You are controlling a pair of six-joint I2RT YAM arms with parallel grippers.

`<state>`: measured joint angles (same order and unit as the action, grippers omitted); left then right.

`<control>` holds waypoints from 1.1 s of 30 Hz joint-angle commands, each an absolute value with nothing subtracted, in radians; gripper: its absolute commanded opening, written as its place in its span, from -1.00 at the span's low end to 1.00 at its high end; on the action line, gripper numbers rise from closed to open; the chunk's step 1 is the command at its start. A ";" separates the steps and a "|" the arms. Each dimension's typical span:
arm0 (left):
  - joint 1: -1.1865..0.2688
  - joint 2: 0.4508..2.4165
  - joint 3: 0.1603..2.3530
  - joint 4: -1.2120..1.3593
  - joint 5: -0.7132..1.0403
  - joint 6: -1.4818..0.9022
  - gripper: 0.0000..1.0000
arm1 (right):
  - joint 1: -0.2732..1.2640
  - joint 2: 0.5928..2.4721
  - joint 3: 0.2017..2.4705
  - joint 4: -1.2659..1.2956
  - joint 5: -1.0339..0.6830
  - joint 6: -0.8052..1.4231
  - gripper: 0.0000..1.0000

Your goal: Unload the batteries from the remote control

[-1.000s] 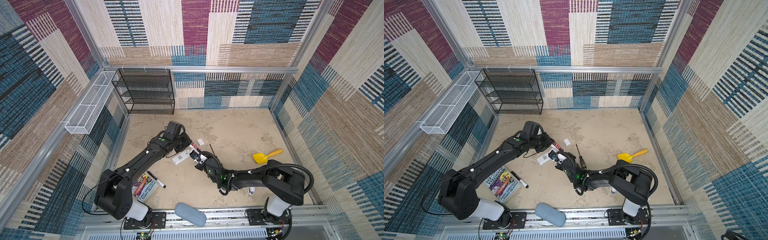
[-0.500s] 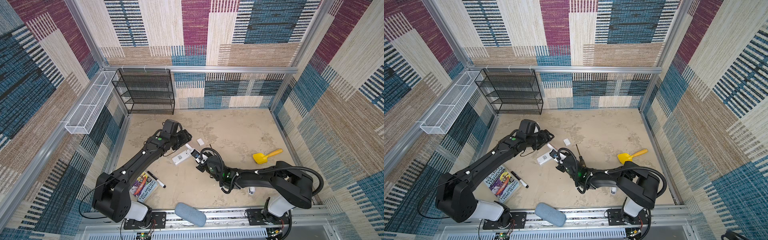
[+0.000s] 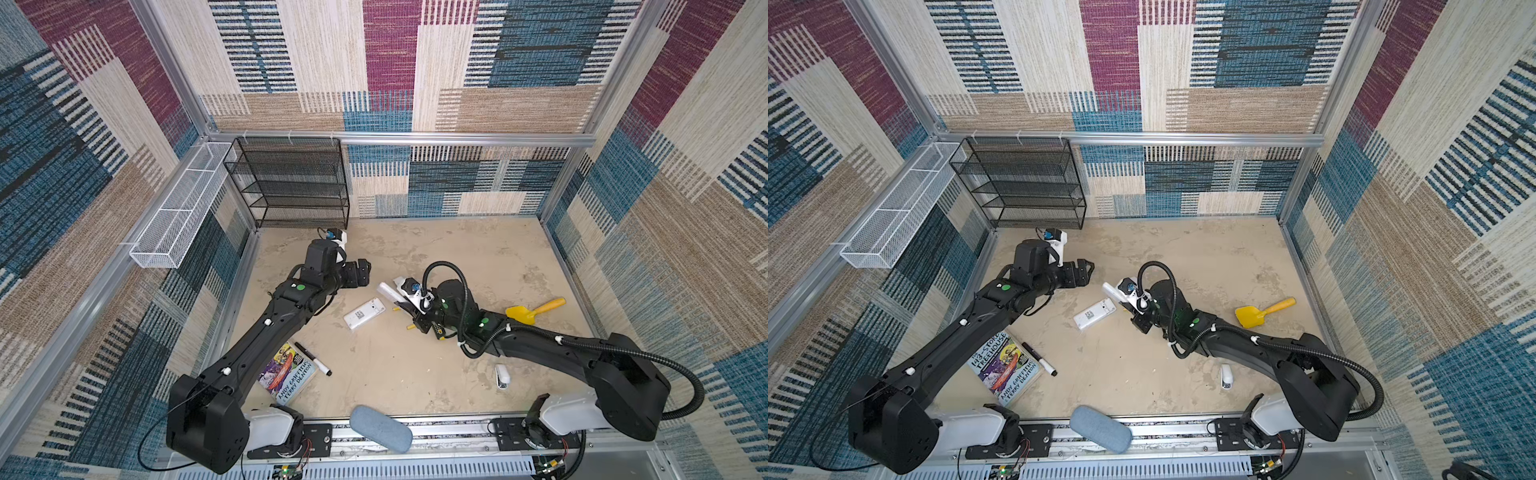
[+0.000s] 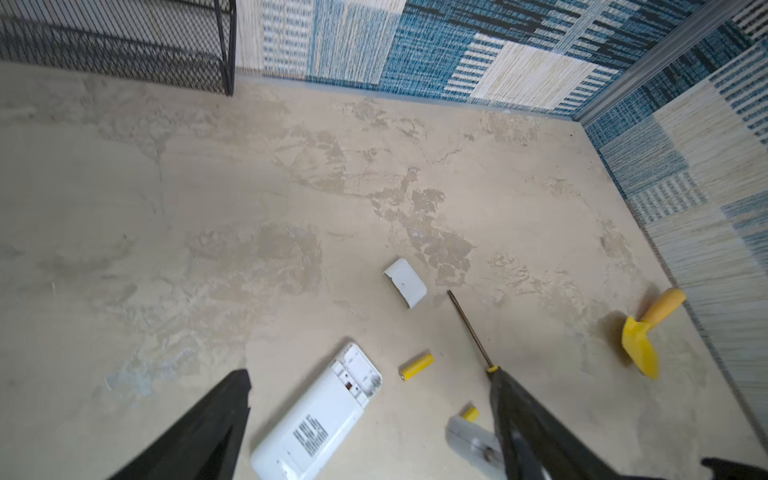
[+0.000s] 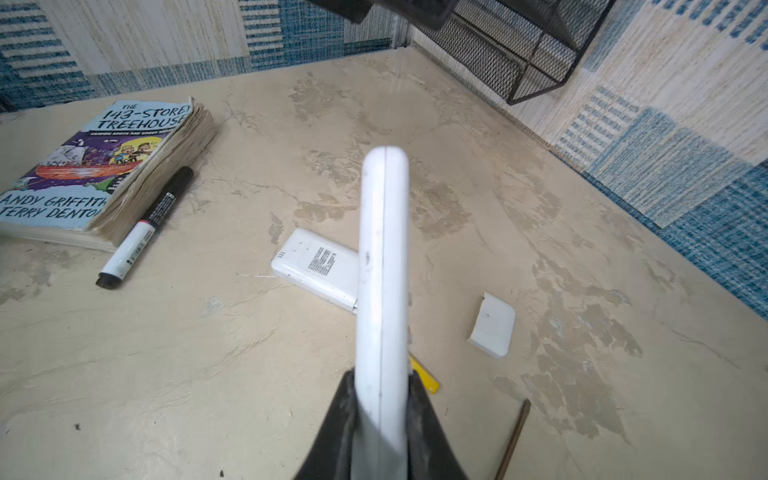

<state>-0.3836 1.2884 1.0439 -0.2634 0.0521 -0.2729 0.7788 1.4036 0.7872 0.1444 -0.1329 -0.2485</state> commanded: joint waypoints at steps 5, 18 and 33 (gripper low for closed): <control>-0.387 1.199 0.909 -0.131 0.292 0.416 0.89 | 0.722 1.394 0.837 -0.001 -0.317 -0.296 -1.00; -0.371 1.187 0.902 -0.355 0.544 0.852 0.98 | 0.684 1.399 0.924 -0.155 -0.415 -0.359 -1.00; -0.322 1.368 1.081 -0.570 0.869 1.066 0.78 | 0.684 1.412 1.000 -0.241 -0.525 -0.402 -1.00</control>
<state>-0.3256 1.3449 1.0542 -0.4770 0.7635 1.0012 0.6834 1.4105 0.9867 -0.2432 -0.4812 -0.3832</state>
